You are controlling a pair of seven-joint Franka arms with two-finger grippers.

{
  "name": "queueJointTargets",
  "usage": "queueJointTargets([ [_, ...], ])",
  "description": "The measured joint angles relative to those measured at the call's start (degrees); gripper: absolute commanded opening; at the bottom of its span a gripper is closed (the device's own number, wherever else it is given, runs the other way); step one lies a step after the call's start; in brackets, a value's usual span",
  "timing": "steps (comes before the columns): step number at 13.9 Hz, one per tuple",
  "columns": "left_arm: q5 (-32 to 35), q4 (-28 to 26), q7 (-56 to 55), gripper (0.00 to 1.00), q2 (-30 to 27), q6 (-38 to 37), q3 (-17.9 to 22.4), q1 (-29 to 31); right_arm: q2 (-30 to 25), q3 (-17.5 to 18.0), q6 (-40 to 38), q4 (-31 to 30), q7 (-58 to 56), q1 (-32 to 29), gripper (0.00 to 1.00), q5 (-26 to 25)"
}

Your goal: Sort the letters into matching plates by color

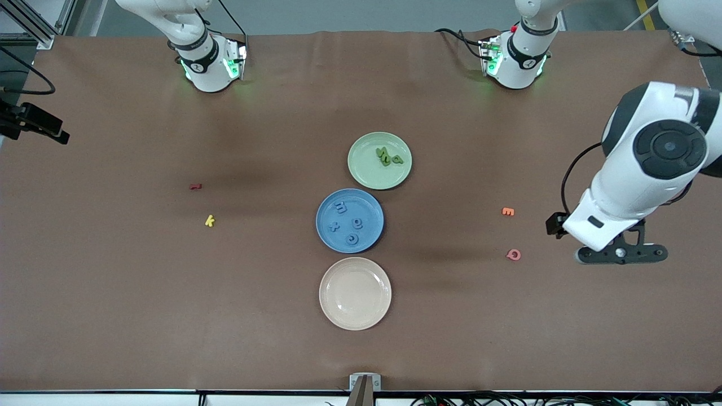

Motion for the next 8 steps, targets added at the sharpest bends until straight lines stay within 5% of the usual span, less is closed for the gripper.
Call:
queueJointTargets([
  [4, -8.1, 0.1, 1.2, 1.00, -4.4, -0.5, 2.2, 0.6, -2.4, 0.5, 0.0, -1.5, 0.0, 0.0, 1.00, 0.0],
  [8, -22.0, 0.1, 2.0, 1.00, -10.7, -0.5, 13.7, -3.9, -2.7, 1.1, 0.9, -2.0, 0.0, 0.5, 1.00, 0.0],
])
